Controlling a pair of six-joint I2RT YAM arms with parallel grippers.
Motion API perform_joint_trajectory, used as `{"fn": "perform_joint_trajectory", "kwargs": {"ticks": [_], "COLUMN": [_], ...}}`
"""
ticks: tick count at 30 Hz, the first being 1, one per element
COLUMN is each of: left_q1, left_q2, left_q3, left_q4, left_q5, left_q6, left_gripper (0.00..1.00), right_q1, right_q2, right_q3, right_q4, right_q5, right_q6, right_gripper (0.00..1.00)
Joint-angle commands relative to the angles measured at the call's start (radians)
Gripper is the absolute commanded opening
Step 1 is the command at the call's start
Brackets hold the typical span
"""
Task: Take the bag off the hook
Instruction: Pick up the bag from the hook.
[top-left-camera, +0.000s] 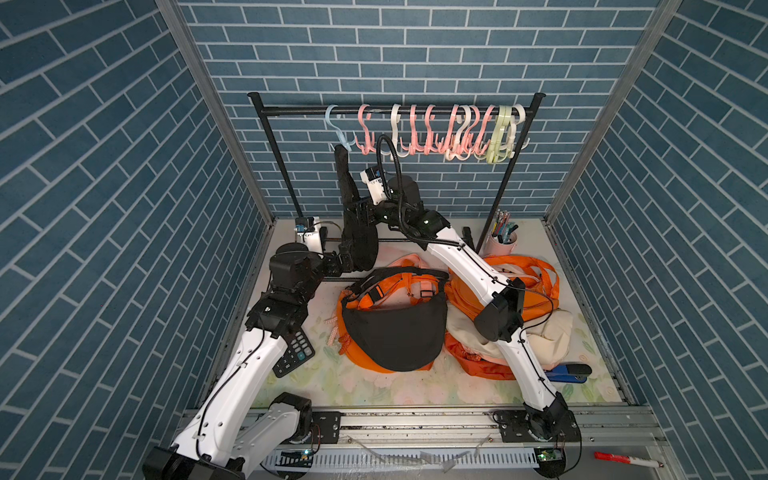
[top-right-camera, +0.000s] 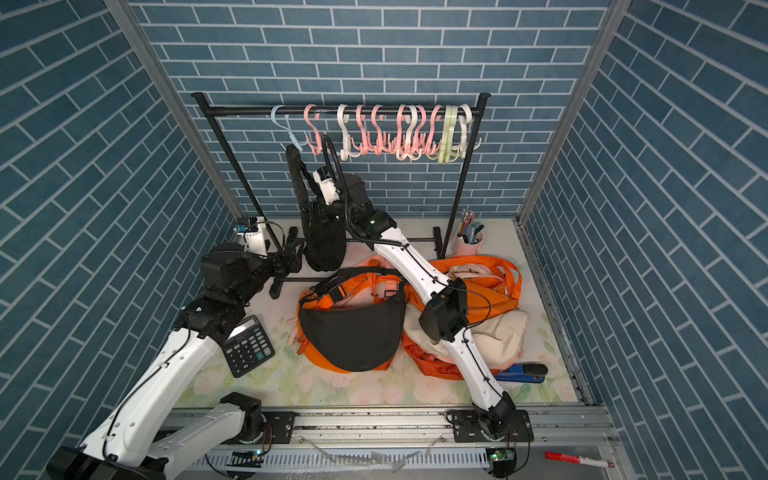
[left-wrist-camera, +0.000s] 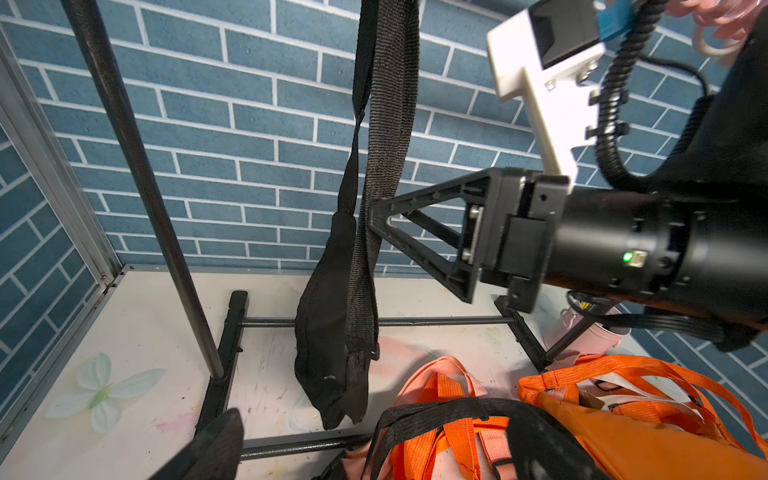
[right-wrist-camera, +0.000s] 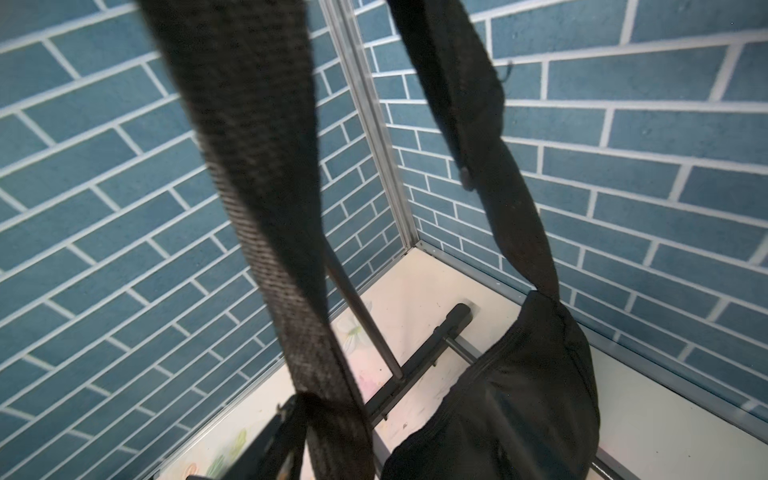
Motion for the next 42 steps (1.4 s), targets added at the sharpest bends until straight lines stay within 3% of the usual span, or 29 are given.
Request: {"fn": "perform_joint_trajectory", "kwargs": {"ticks": [1,7,11,17,24,28,34,42], "left_q1": [0.005,0.009,0.011,0.013,0.026,0.028,0.028,0.026], "left_q2": [-0.017,-0.02,-0.024,-0.028,-0.029,-0.029,-0.029,-0.035], "left_q3": [-0.015,-0.015,-0.017,-0.015,-0.016,-0.019,-0.019,-0.019], "left_q4": [0.021,0.021,0.02,0.019,0.028,0.027,0.026,0.019], "left_q5": [0.002,0.006,0.006,0.006,0.027,0.026,0.026,0.014], "left_q6": [-0.001,0.0,0.001,0.003,-0.014,-0.013,-0.012,0.0], "left_gripper": [0.99,0.99,0.99,0.99,0.99,0.99,0.99,0.99], "right_q1": [0.007,0.011,0.014,0.012,0.0,0.0,0.007,0.036], "right_q2": [0.033,0.07,0.059,-0.019,-0.27,-0.357,-0.382,-0.3], "right_q3": [0.024,0.06,0.046,-0.001,-0.286,-0.364,-0.368,-0.316], "right_q4": [0.12,0.183,0.178,0.076,0.096,0.065,0.013,0.072], "right_q5": [0.087,0.122,0.136,0.14,0.153,0.152,0.046,0.055], "right_q6": [0.064,0.119,0.119,0.02,-0.082,-0.105,-0.081,-0.054], "right_gripper": [0.63,0.51,0.49,0.57,0.69,0.73,0.77,0.78]}}
